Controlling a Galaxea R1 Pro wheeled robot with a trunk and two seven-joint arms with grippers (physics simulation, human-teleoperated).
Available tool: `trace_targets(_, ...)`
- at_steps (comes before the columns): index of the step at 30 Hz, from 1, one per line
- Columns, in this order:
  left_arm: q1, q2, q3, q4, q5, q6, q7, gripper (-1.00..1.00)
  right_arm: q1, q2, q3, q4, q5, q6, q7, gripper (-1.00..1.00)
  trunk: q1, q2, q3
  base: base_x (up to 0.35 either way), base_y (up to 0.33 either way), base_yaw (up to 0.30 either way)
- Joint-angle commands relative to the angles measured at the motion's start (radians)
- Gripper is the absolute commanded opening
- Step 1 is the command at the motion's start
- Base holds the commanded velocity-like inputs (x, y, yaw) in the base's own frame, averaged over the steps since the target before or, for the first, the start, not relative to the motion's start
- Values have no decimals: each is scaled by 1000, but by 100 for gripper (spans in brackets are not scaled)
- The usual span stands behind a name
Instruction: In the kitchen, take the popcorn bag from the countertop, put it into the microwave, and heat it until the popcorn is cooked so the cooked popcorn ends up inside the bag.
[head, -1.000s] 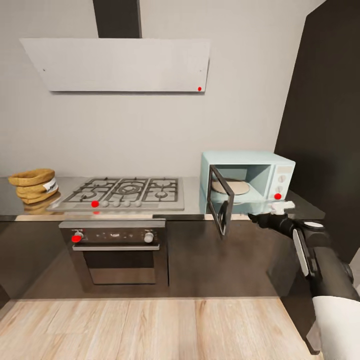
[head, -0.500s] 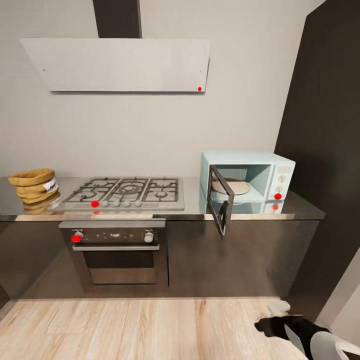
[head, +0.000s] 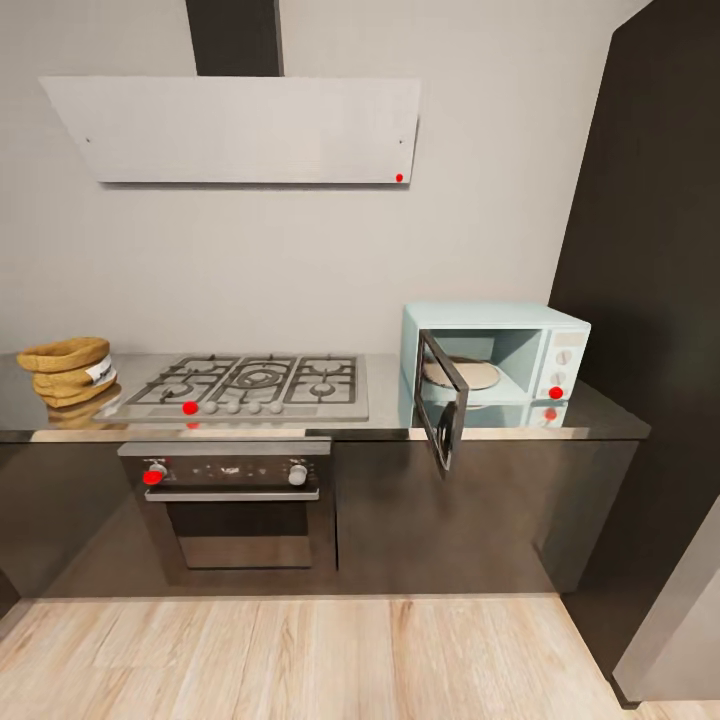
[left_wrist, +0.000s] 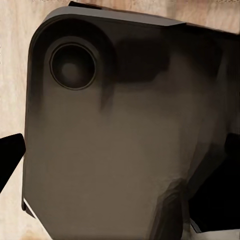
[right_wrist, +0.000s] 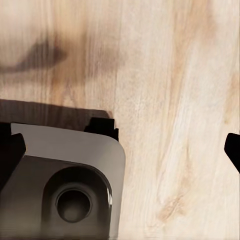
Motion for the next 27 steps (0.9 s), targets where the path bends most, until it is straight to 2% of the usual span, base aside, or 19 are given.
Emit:
trace_targets(1, 0, 0, 0, 0, 8, -10, 1, 100, 0, 0, -9, 3, 7, -4, 1, 100, 0, 0, -1, 0, 0, 0)
trace_targets(5, 0, 0, 1, 0, 8, -41, 1, 100, 1, 3, -10, 2, 6, -1, -1, 100, 0, 0, -1, 0, 0, 0)
trace_targets(12, 0, -1, 0, 1, 8, -45, 2, 100, 1, 5, -7, 2, 15, 0, 5, 100, 0, 0, -1, 0, 0, 0)
trace_targets(13, 0, -1, 0, 0, 8, -46, 1, 100, 1, 11, -7, 2, 15, 18, 0, 100, 0, 0, -1, 0, 0, 228)
trace_targets(19, 0, -3, 0, 0, 8, -46, 1, 100, 1, 12, -6, 2, 15, 17, -6, 100, 0, 0, -1, 0, 0, 284)
trace_targets(23, 0, -3, 2, 0, 9, -46, 2, 100, 1, 13, -6, 2, 14, 17, -41, 100, 0, 0, -1, 0, 0, 293)
trace_targets(27, 0, -4, 3, 1, 10, -46, 2, 100, 3, 36, -6, 2, 15, 20, -63, 100, 0, 0, -1, 0, 0, 297)
